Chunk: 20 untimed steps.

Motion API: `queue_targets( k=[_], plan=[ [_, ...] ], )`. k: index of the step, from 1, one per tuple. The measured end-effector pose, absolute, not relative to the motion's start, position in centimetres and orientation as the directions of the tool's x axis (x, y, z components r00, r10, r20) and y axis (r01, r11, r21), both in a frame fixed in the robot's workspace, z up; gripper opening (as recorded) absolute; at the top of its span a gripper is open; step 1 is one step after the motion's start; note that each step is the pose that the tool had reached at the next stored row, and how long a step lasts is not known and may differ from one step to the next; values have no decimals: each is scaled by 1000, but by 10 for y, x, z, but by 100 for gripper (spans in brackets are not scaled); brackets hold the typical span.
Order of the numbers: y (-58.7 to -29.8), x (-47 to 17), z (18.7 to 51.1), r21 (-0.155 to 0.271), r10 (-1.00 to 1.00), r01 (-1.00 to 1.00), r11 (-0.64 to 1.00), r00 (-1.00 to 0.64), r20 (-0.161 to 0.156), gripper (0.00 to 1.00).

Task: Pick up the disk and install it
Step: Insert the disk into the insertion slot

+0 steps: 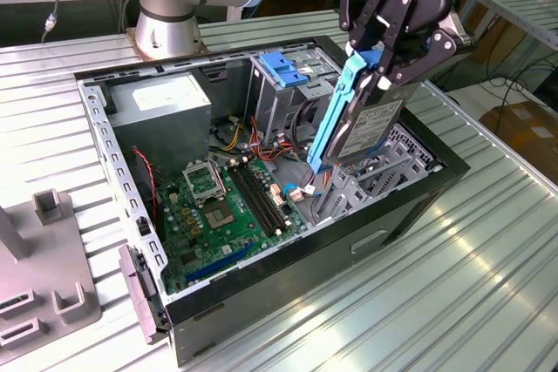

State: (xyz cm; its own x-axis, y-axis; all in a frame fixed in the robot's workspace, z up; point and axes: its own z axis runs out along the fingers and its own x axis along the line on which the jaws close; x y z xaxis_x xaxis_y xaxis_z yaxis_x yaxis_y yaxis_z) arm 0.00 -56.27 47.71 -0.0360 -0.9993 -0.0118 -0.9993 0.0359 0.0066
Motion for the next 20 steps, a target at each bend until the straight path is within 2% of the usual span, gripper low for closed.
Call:
queue_targets(
  k=[20],
  plan=[
    [-568,30,476,7,-999,-999,36,-36,-12,37]
  ],
)
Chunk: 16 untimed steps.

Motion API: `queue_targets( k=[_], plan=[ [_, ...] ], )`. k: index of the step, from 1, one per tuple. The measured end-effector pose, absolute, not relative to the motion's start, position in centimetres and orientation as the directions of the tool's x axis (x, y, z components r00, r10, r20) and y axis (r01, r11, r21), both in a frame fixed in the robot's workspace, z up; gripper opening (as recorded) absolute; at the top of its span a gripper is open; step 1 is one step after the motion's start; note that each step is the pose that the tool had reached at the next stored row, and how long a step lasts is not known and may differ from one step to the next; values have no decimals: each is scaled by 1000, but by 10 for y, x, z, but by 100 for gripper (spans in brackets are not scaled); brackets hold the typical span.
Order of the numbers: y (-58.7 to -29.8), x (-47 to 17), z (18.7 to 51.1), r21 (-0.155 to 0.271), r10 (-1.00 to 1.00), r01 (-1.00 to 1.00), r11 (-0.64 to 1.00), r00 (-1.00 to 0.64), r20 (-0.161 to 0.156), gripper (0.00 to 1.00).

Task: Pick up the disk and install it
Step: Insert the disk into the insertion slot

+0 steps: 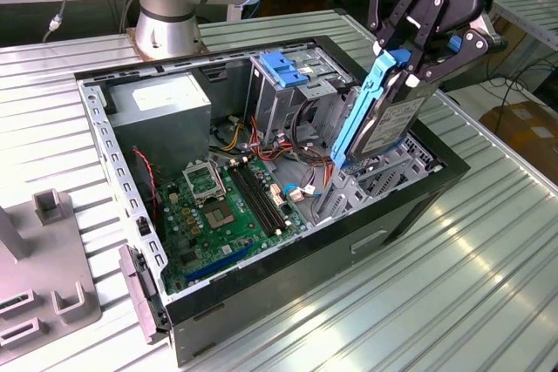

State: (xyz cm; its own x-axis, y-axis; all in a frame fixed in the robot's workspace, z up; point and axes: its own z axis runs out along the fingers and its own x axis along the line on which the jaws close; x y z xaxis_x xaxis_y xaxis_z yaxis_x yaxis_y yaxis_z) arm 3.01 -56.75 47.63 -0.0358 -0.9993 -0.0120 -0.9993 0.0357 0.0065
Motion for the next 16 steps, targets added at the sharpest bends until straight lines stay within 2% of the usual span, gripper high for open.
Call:
queue_targets(
  k=[16],
  plan=[
    [-568,62,464,7,-1000,-1000,18,-18,-12,37]
  ],
)
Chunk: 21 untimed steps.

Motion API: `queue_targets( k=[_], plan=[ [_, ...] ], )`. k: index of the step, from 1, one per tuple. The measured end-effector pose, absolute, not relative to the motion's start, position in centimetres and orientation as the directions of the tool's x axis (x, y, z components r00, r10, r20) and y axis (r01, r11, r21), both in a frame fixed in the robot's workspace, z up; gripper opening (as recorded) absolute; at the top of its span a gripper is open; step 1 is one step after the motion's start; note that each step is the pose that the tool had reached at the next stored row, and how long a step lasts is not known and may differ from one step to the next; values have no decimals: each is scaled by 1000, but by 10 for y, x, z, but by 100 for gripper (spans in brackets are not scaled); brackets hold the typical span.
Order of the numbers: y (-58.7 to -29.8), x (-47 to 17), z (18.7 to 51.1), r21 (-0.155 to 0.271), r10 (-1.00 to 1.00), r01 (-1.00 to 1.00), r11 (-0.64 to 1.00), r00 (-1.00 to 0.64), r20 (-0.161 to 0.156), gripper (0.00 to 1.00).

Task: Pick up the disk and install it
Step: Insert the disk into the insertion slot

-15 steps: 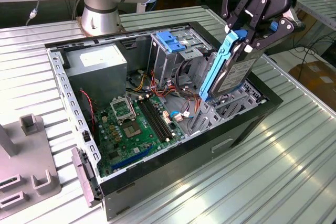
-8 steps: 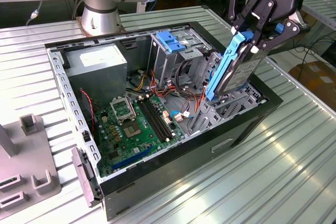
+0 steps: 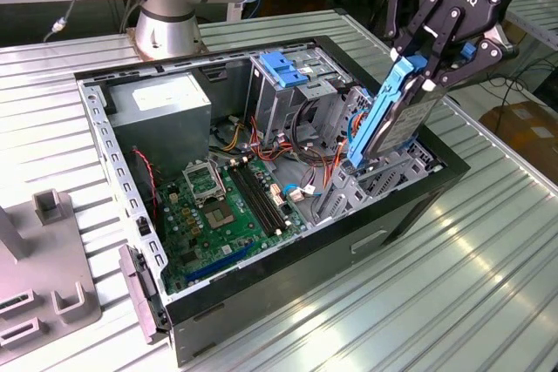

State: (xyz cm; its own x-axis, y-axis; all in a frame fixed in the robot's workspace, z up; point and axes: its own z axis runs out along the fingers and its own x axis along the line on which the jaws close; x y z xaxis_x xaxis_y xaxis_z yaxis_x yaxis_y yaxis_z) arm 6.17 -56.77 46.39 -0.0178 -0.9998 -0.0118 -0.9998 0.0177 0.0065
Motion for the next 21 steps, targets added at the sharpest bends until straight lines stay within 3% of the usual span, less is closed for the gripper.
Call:
queue_targets(
  k=[21],
  plan=[
    [-568,62,452,9,-999,-999,46,-47,-12,37]
  ],
)
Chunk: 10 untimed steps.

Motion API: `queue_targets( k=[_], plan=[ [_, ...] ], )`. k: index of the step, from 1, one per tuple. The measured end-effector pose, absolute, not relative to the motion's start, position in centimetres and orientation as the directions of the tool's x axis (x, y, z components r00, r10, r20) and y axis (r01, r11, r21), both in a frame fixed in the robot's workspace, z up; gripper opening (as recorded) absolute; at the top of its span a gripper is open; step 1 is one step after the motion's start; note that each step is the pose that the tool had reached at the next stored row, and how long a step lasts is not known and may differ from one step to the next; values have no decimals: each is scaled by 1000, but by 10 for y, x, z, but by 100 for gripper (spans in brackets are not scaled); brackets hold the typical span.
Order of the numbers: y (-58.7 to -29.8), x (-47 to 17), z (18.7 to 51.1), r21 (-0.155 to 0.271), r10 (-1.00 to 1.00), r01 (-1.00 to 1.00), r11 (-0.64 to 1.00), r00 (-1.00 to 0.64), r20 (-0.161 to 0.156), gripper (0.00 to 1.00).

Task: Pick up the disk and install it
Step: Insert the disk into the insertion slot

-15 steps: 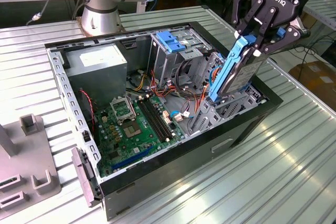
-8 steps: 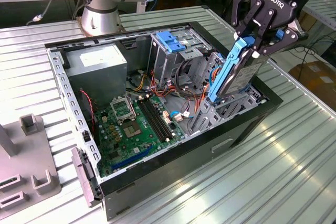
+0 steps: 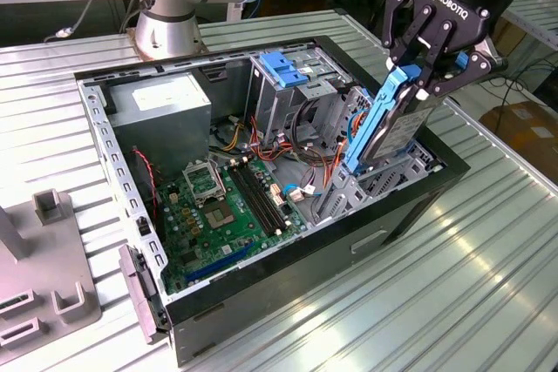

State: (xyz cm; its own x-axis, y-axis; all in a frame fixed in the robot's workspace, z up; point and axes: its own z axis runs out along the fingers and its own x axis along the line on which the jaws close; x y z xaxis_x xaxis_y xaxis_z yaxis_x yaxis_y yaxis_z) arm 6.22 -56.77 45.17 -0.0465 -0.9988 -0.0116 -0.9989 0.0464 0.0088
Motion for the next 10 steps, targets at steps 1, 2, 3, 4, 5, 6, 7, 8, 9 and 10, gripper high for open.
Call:
queue_targets(
  k=[1,2,3,4,5,6,7,8,9,10],
  plan=[
    [-568,62,451,9,-999,-999,46,-46,-12,37],
    [-568,62,451,9,-999,-999,46,-46,-12,37],
    [-568,62,450,9,-999,-999,46,-46,-12,37],
    [-568,63,449,9,-999,-999,46,-46,-12,37],
    [-568,63,449,10,-999,-999,46,-46,-12,37],
    [-568,63,448,10,-999,-999,46,-46,-12,37],
    [-568,63,448,10,-999,-999,46,-46,-12,37],
    [-568,63,448,10,-999,-999,46,-46,-12,37],
    [-568,63,447,10,-999,-999,46,-46,-11,37],
    [-568,63,447,10,-999,-999,46,-46,-12,37]
  ],
)
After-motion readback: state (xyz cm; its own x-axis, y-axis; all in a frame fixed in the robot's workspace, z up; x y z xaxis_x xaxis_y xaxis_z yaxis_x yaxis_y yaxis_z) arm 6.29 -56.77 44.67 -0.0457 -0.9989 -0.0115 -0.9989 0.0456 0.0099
